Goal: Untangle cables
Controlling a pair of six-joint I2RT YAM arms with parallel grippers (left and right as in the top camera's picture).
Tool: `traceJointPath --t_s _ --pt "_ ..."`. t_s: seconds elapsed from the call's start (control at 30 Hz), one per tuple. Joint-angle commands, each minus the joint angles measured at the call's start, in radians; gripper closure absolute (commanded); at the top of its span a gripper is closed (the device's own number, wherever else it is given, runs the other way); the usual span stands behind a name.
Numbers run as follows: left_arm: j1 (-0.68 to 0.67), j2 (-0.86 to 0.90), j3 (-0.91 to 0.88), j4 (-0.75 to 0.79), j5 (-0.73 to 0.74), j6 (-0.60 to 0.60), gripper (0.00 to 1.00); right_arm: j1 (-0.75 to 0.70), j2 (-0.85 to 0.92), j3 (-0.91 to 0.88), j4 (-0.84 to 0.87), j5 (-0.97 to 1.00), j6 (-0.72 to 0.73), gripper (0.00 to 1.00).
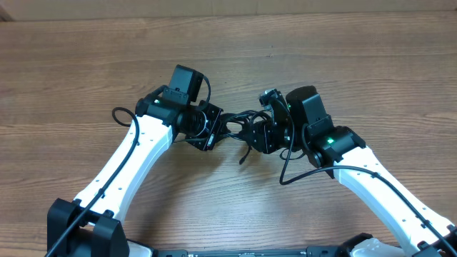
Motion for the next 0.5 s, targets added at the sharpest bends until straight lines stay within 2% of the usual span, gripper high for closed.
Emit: traceJointPath --t_s 0.0,0.13,0.33,0.47 --pt "0.0 -0.024 0.024 0.008 0.055 -0.019 0.96 0.005 0.003 0.023 0.007 -0.006 0.0 0.69" --pt "0.0 -0.024 0.024 0.008 0.055 -0.019 0.96 0.005 0.003 0.023 -0.001 -0.006 0.0 0.75" --pt "0.0 -0.024 0.024 0.008 0.071 -0.019 0.96 0.005 0.003 0.023 0.001 -0.006 -0.001 0.77" --pt "0.0 -0.024 0.024 0.008 0.072 -0.019 0.96 0.005 0.003 0.023 -0.002 -0.006 0.0 0.84"
